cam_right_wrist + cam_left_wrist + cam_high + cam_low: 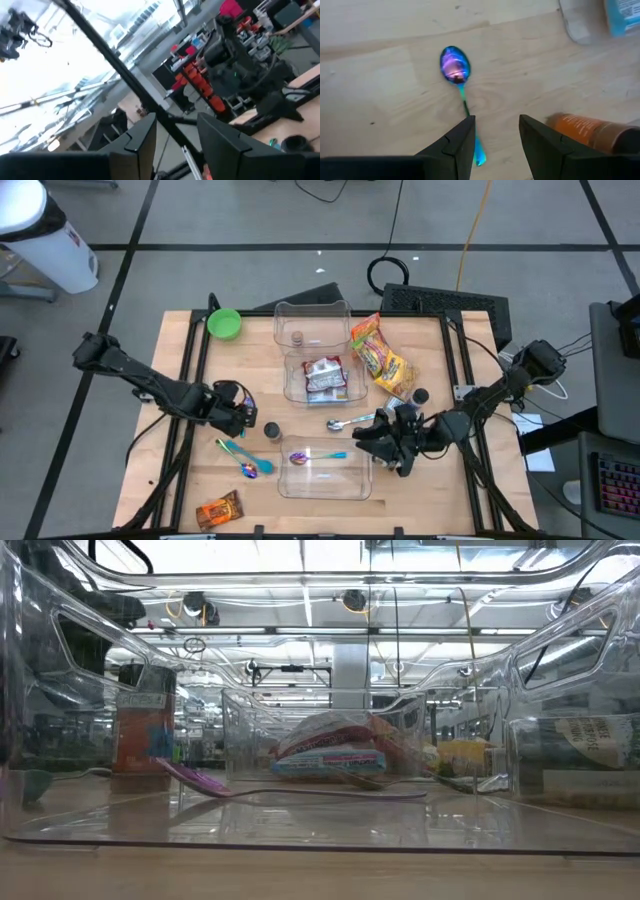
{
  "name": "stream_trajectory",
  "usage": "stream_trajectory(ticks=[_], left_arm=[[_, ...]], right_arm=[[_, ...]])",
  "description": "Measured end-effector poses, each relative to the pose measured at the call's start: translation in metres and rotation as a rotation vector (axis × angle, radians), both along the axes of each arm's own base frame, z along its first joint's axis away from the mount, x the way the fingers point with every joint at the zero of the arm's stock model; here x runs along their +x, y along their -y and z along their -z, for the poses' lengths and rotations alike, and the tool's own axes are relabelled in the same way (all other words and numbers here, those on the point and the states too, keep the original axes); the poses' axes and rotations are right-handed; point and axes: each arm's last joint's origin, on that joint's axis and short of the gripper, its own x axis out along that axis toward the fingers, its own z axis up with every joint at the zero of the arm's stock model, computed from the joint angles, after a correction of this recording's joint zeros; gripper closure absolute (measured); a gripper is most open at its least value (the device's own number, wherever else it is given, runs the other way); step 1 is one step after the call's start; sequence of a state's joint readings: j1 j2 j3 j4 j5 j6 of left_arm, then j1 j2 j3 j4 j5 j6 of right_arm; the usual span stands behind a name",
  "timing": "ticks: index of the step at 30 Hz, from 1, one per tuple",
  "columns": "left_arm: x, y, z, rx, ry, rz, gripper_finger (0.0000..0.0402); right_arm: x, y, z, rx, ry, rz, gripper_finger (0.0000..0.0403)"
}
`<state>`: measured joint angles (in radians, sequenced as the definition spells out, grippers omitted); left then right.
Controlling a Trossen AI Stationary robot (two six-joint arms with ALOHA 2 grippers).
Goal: Pick & Place Food Item
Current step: Put the top purple spoon into the bottom transparent bin
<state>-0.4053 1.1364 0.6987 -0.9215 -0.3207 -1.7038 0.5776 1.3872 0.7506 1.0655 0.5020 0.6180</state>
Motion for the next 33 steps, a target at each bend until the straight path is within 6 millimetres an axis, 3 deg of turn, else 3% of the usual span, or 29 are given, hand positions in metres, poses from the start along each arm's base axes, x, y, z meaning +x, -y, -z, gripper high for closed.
stream_trajectory(ticks=[13,21,27,33], left_arm=[[0.012,0.005,0.002,0.060,0.034,0.200,0.0243],[0.008,-0.003,0.005,0.074,-0.021,0.136,0.0243],[-0.006,-0.018,0.034,-0.059,-0.136,-0.054,0.0243],[-0.016,-0.023,0.057,-0.116,-0.155,-0.104,0.0243]], right_arm=[[0.010,0.019,0.000,0.031,0.000,0.064,0.0269],[0.019,0.039,0.000,0.025,-0.001,0.142,0.0269],[0.027,0.055,-0.004,-0.020,-0.001,0.212,0.0269],[0.033,0.060,-0.007,-0.075,-0.037,0.246,0.0269]])
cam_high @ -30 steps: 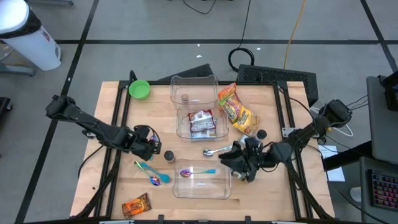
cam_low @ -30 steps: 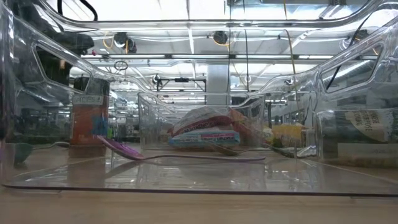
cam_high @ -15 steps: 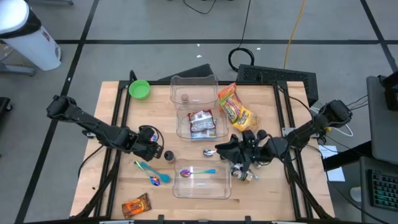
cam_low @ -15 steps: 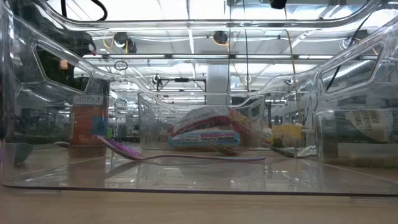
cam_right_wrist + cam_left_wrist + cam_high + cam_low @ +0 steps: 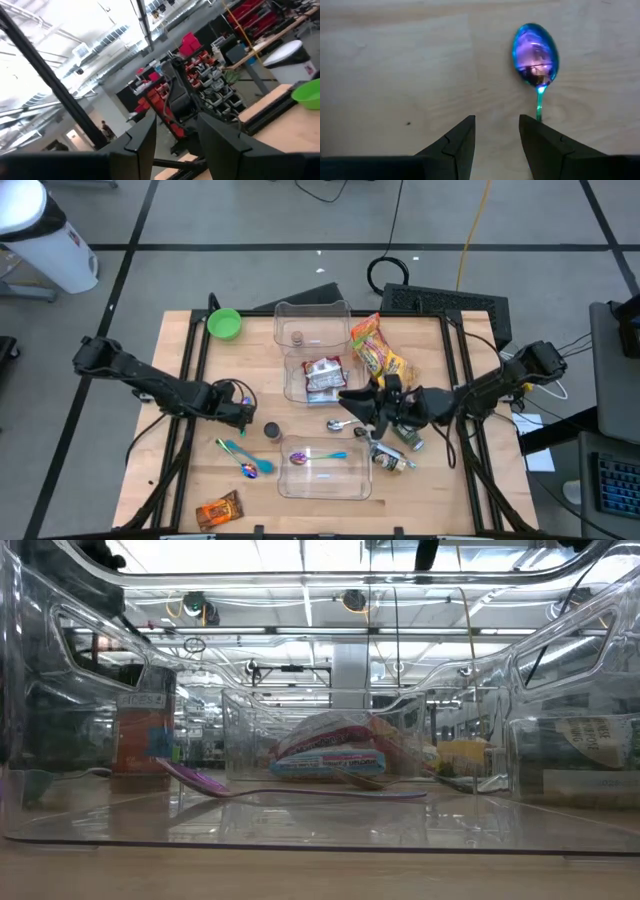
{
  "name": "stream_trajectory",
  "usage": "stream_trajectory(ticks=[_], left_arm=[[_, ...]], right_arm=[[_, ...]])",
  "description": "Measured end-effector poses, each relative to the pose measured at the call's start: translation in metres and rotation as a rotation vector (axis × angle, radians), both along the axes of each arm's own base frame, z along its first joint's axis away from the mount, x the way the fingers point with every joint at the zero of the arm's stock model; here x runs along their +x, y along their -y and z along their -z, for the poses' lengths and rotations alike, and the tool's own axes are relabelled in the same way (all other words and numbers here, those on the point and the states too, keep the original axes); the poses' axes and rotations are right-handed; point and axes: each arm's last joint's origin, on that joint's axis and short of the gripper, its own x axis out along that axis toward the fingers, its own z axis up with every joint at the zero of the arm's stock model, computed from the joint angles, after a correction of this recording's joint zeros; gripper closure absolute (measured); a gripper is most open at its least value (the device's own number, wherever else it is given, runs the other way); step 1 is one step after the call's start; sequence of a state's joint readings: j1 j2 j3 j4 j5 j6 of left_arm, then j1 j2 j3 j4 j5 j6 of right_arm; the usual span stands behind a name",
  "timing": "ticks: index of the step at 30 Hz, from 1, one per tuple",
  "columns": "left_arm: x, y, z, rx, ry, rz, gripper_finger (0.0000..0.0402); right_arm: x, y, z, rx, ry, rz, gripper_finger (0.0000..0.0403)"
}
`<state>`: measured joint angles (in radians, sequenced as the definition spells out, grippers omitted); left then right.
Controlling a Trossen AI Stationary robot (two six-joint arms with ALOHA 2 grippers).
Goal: Pick & Place Food Item
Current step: Put the top purple spoon into the bottom transparent bin
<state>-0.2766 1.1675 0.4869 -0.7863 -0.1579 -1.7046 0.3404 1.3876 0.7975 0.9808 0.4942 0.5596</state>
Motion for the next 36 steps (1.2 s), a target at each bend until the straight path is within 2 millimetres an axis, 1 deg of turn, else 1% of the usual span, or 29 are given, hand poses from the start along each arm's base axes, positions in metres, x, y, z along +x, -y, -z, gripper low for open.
stream_trajectory(ticks=[8,15,20,24,28,31,36], left_arm=[[0.018,0.004,0.000,0.003,0.180,0.088,0.0243],[0.022,0.002,0.011,-0.008,0.110,0.068,0.0243],[0.032,0.003,0.015,-0.005,0.128,0.057,0.0243],[0.040,0.005,0.005,-0.010,0.132,0.056,0.0243],[0.049,0.008,-0.016,-0.027,0.129,0.062,0.0243],[0.051,0.008,-0.026,-0.004,0.106,0.064,0.0243],[0.052,0.002,-0.032,0.002,0.077,0.036,0.0243]], right_arm=[[0.003,0.006,0.005,0.030,-0.044,0.013,0.0269],[0.004,0.007,0.005,0.028,-0.046,0.016,0.0269],[0.004,0.007,0.007,0.024,-0.063,0.017,0.0269],[0.004,0.007,0.008,0.017,-0.080,0.014,0.0269],[0.006,0.007,0.009,0.001,-0.089,-0.034,0.0269],[0.007,0.011,0.010,-0.003,-0.094,-0.069,0.0269],[0.011,0.021,0.011,-0.003,-0.097,-0.131,0.0269]])
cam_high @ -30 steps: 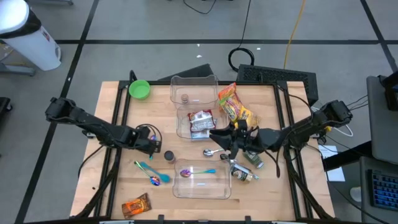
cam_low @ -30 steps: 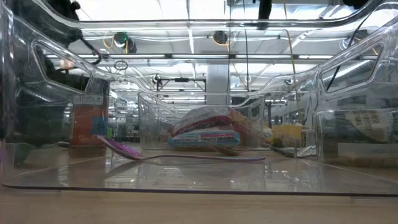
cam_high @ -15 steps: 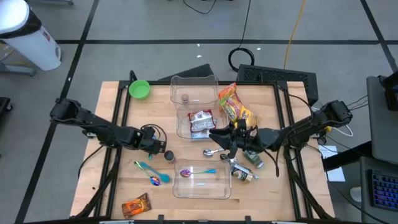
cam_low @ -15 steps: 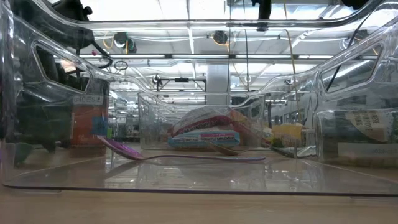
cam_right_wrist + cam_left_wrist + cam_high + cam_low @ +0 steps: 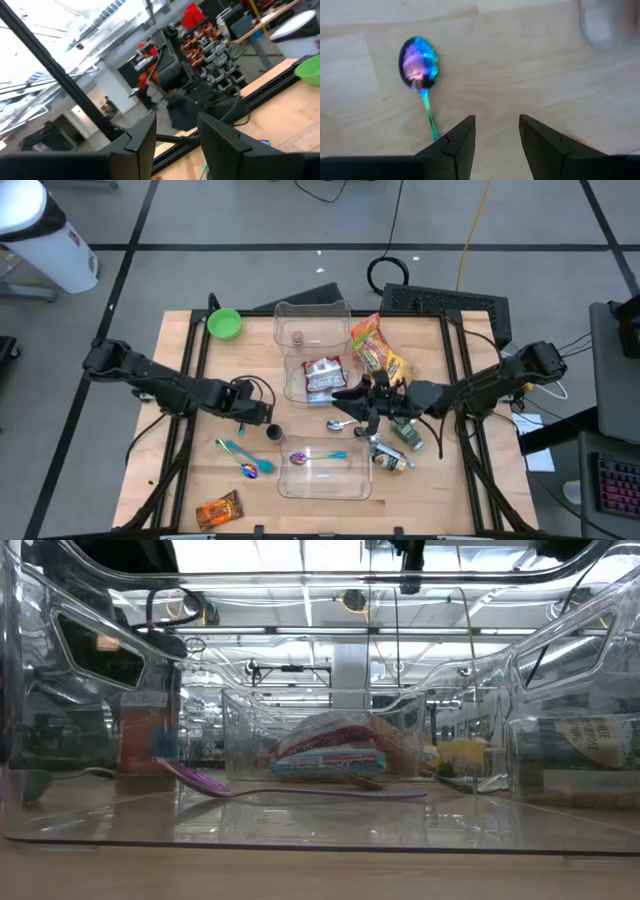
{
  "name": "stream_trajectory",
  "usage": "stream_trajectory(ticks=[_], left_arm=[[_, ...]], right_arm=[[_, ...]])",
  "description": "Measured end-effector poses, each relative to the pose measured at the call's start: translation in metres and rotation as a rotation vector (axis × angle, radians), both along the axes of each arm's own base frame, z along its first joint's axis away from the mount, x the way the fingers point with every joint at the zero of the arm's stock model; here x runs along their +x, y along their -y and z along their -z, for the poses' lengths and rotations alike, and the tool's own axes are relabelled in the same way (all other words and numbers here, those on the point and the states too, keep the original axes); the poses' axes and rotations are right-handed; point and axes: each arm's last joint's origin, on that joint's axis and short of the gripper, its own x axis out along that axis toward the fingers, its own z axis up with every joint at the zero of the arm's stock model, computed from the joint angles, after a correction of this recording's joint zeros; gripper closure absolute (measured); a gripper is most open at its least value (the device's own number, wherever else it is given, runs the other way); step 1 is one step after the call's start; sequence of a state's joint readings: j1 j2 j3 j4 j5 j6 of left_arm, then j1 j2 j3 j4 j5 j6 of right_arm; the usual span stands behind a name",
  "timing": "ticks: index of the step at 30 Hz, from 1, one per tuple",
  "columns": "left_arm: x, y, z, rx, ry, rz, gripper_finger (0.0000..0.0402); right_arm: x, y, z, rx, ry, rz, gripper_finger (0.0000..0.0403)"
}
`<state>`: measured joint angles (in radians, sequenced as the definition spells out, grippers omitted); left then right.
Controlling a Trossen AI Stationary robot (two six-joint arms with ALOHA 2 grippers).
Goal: Pick & Place Food Item
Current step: Put the top purple spoon into the bottom transparent bin
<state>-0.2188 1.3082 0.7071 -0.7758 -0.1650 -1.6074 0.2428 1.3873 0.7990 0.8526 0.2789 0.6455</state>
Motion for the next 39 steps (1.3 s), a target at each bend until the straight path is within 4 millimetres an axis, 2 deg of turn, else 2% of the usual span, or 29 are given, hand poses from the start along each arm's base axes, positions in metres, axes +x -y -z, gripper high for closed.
stream_trajectory(ticks=[5,15,22,39], left_arm=[[-0.004,-0.006,0.002,-0.022,-0.074,-0.013,0.0243],[-0.015,-0.012,0.003,-0.017,-0.198,-0.033,0.0243],[-0.016,-0.013,0.004,0.007,-0.204,-0.020,0.0243],[0.006,-0.008,0.039,-0.040,-0.292,0.026,0.0243]], right_arm=[[0.002,0.008,0.002,0.033,-0.021,-0.046,0.0269],[0.003,0.011,0.003,0.030,-0.030,-0.033,0.0269],[0.004,0.013,0.003,0.029,-0.031,-0.026,0.0269],[0.004,0.013,0.004,0.028,-0.038,-0.026,0.0269]])
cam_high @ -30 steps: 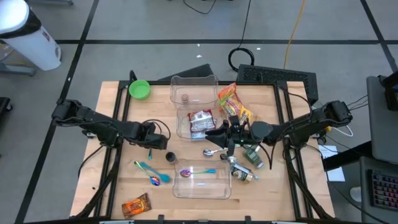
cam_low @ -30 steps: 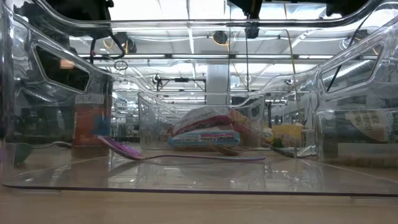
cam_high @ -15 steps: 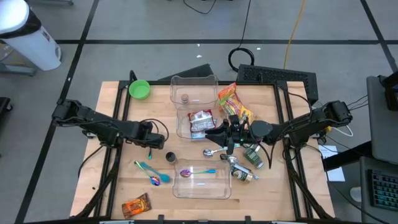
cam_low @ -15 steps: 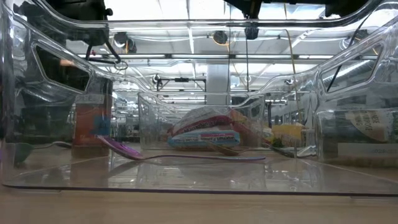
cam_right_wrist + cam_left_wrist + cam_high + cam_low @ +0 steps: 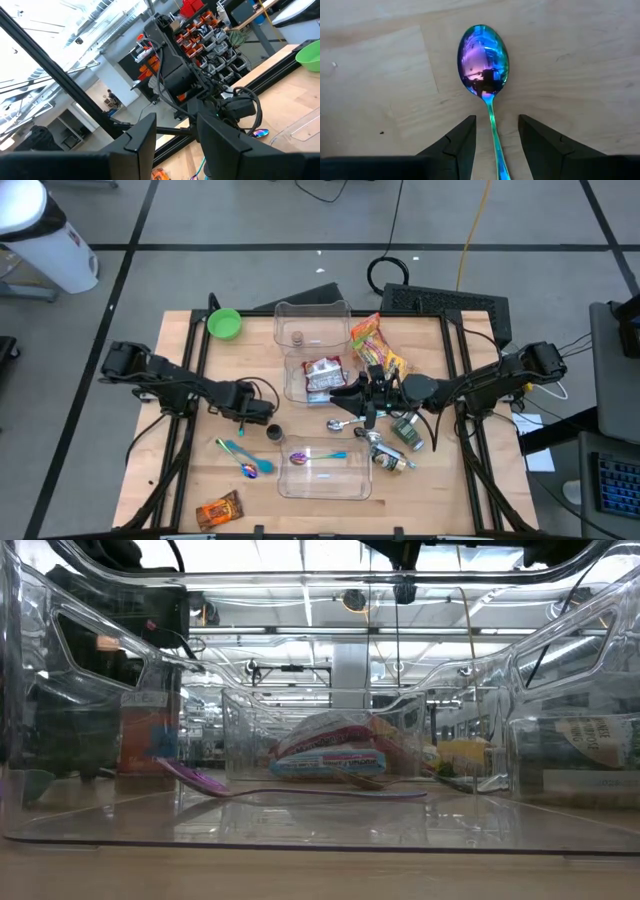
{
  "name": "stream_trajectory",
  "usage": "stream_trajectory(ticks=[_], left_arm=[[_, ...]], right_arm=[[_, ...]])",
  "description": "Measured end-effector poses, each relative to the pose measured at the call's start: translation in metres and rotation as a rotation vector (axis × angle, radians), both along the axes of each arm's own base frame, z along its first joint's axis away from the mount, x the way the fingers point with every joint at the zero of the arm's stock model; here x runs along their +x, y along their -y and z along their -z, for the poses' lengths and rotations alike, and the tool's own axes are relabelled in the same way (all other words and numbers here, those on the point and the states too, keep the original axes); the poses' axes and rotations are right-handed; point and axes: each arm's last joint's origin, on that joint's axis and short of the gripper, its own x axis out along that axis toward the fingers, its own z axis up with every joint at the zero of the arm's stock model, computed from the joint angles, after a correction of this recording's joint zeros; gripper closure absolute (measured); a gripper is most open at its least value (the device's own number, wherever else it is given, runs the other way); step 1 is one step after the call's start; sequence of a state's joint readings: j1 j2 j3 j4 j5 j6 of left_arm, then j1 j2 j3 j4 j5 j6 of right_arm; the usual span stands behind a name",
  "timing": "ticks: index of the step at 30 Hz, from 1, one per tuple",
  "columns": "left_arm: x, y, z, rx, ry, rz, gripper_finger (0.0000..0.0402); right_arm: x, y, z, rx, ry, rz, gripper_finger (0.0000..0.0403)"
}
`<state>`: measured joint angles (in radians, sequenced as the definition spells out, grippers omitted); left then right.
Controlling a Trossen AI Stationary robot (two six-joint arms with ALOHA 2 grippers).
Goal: Pick & Place Food Item
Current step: Put the top purple spoon into the bottom transparent bin
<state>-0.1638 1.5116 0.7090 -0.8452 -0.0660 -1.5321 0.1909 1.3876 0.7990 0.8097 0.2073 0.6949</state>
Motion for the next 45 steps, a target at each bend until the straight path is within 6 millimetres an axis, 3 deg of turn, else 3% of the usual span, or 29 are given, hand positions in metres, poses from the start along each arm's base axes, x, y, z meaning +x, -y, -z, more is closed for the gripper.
stream_trajectory(ticks=[6,15,26,34,41,45], left_arm=[[0.001,0.000,0.003,-0.006,-0.003,0.009,0.0261],[0.006,-0.009,0.003,-0.026,0.027,0.065,0.0388],[-0.002,-0.018,-0.009,0.011,0.039,0.139,0.0393],[-0.023,-0.026,-0.057,0.130,0.263,0.088,0.0396],[-0.038,-0.031,-0.114,0.326,0.756,0.101,0.0397],[-0.035,-0.031,-0.147,0.477,1.040,0.227,0.0396]], right_arm=[[0.000,0.000,0.000,0.000,0.000,0.000,0.0269],[0.000,0.000,0.000,0.000,-0.001,-0.001,0.0269],[-0.001,-0.006,0.000,-0.010,0.000,-0.020,0.0269],[-0.002,-0.005,-0.003,-0.035,0.032,-0.013,0.0269],[-0.006,-0.005,-0.020,-0.083,0.206,0.009,0.0269],[-0.001,-0.007,-0.035,-0.139,0.189,-0.027,0.0268]])
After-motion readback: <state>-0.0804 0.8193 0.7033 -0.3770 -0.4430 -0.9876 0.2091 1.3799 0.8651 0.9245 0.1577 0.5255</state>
